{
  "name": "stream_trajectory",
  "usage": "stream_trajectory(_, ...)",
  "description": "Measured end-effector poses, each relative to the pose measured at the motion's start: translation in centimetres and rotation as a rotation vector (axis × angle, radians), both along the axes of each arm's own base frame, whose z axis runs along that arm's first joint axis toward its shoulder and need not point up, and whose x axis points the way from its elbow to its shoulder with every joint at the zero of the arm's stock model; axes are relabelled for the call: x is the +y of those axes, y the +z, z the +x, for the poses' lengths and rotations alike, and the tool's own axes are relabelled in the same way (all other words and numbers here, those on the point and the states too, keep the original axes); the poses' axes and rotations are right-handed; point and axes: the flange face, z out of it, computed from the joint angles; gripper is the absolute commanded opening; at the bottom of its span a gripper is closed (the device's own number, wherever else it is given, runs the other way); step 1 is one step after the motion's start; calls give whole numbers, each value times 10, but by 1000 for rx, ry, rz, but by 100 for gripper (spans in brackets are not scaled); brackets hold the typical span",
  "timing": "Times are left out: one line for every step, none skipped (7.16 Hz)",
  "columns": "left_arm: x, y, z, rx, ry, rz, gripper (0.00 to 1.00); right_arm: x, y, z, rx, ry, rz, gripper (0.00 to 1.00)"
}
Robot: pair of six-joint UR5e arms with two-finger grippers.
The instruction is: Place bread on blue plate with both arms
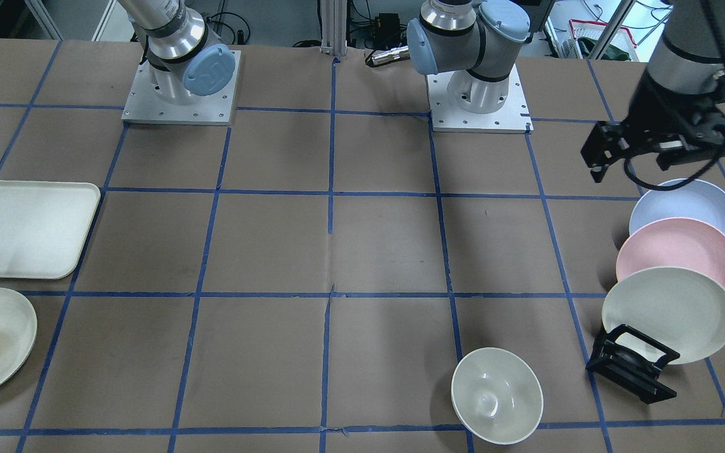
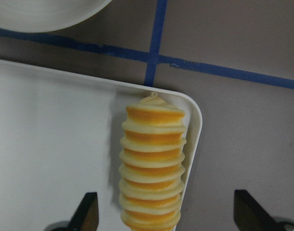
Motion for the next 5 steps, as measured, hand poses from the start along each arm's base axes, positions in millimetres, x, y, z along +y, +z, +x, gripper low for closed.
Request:
stream_trajectory(2,-1,41,-4,87,-1,100,-3,-20,-8,11,-8,12,100)
stream_trajectory(6,-8,90,3,185,8,100,-4,-34,-11,6,-18,26,100)
stream_trajectory(15,-22,143,17,287,26,100,-4,-44,-11,-6,-22,38,100)
stream_trajectory(27,-38,195,29,384,43,100,-4,-49,-11,-20,-23,49,100)
stream_trajectory(39,-59,244,41,474,53,100,-4,-54,-10,-34,-23,60,100)
